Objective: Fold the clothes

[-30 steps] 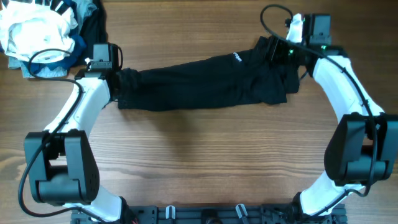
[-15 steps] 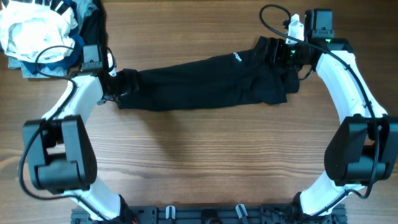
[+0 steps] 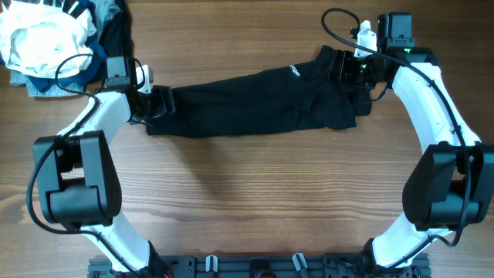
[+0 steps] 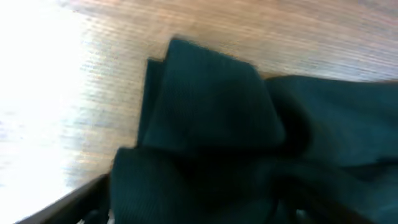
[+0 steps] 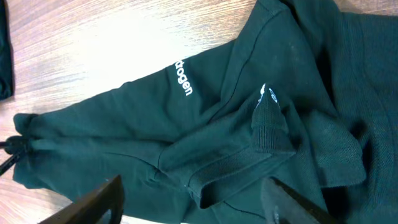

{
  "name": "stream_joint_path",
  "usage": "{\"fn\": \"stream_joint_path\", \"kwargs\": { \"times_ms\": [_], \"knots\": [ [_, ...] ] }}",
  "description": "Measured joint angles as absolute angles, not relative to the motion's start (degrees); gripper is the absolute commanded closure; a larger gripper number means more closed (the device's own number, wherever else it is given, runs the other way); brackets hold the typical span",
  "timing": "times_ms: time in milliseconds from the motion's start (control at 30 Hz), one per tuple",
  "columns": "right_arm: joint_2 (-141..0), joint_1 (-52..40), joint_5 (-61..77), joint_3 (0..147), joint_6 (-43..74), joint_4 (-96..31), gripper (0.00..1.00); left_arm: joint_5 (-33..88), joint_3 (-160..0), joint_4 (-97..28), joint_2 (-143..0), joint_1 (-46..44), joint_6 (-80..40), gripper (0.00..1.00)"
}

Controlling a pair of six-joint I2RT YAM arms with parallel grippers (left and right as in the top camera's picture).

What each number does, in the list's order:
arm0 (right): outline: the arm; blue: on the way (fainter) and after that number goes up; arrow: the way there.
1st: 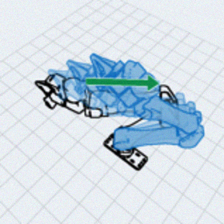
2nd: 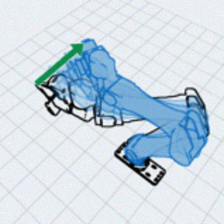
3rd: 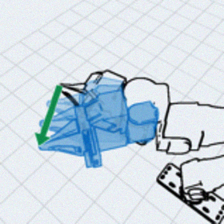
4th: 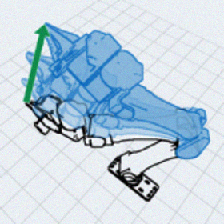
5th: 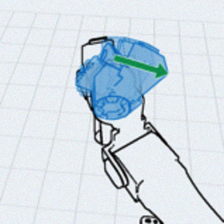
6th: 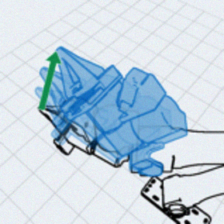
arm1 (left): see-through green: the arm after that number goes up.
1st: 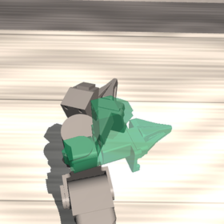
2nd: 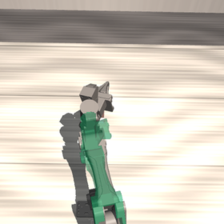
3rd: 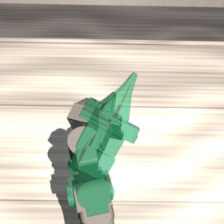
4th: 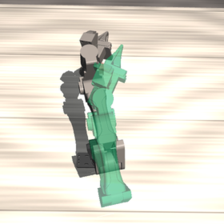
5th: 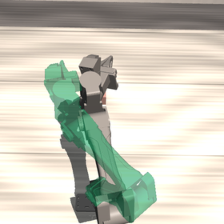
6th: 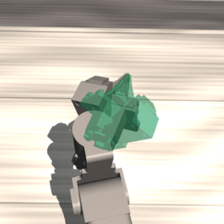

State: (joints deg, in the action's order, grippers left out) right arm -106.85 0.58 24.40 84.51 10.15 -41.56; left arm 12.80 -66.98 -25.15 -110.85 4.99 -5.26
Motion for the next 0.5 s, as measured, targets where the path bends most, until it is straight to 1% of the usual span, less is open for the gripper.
{"fn": "stream_joint_path", "kwargs": {
  "times_ms": [33, 67, 167, 233, 367, 500],
  "knots": [
    [-106.85, 0.58, 24.38, 84.51, 10.02, -41.58, 0.42, 13.06, -67.29, -25.06, -111.15, 4.99, -5.41, 0.56],
    [-106.85, 0.58, 24.40, 84.51, 10.13, -41.58, 0.46, 13.21, -67.59, -24.91, -111.66, 4.99, -5.28, 0.67],
    [-106.85, 0.58, 24.40, 84.51, 9.96, -41.78, 0.52, 13.93, -67.94, -24.53, -112.57, 5.13, -5.17, 0.85],
    [-106.85, 0.56, 24.40, 84.51, 9.85, -41.93, 0.55, 14.46, -67.94, -24.62, -112.81, 5.39, -5.15, 0.96],
    [-106.85, 0.54, 24.40, 84.51, 9.74, -42.06, 0.55, 15.40, -68.71, -27.44, -112.86, 6.52, -5.91, 0.96],
    [-106.85, -0.10, 23.53, 84.51, 9.74, -43.24, 0.55, 15.16, -73.23, -40.32, -113.40, 9.54, -6.09, 0.96]
  ]
}}
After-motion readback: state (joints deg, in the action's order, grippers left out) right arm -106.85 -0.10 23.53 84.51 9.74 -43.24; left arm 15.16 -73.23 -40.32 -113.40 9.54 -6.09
